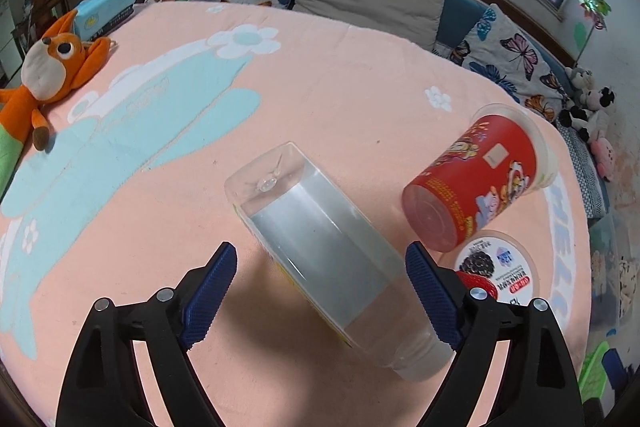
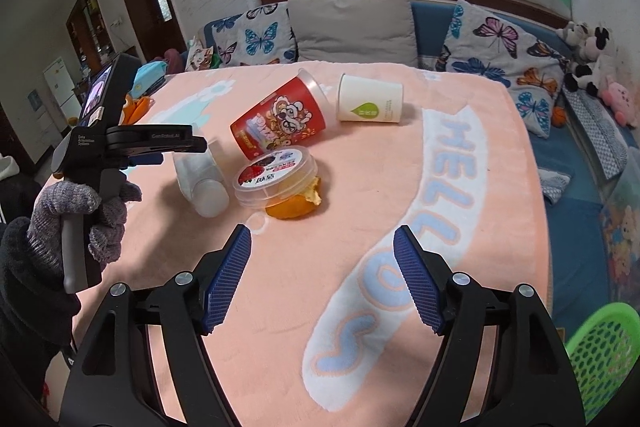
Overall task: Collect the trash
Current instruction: 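Grasp the large clear plastic bottle with the left tool, then grasp the strawberry-label jelly tub with right tool while left tool holds the bottle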
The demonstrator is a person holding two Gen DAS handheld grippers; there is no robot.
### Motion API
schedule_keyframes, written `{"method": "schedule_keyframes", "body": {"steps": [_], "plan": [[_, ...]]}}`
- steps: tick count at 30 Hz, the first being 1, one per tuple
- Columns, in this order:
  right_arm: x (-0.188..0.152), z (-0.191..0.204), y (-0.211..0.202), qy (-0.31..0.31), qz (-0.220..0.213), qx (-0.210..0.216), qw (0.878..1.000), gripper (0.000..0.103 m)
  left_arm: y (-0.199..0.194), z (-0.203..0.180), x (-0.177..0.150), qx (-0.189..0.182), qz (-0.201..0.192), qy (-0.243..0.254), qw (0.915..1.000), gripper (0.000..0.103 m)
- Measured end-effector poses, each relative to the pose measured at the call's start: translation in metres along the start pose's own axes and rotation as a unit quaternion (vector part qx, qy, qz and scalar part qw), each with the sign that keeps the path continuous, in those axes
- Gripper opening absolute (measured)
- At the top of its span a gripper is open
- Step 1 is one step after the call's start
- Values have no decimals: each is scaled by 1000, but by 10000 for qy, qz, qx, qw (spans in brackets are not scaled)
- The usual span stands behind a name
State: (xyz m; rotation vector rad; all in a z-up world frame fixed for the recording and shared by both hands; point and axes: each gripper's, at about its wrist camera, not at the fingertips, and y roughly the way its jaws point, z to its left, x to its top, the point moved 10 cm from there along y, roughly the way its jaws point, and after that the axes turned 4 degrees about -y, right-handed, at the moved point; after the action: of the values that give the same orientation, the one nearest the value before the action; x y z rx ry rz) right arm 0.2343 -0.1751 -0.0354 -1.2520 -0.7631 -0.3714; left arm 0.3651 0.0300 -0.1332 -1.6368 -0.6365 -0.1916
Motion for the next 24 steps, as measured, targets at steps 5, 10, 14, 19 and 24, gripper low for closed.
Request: {"method": "schedule_keyframes", "body": {"steps": [5, 10, 14, 19, 24], "plan": [[-2, 0, 6, 72, 21, 23, 10000, 74, 4, -1, 2, -53, 56, -64, 10000, 84], [-6, -3, 6, 229, -62, 111, 9997, 74, 11, -5, 2, -85, 189, -73, 9998, 84], [-10, -7, 11, 347, -33, 208, 9992, 74, 18, -10, 3, -7, 231, 25, 9997, 84], [-10, -10, 14, 377, -71, 257, 9989, 74, 21, -10, 4, 34, 245, 72, 9997, 81], [-9, -6, 19, 382, -87, 410, 9984, 74, 22, -9, 5, 2, 315, 107, 9994, 78]]}}
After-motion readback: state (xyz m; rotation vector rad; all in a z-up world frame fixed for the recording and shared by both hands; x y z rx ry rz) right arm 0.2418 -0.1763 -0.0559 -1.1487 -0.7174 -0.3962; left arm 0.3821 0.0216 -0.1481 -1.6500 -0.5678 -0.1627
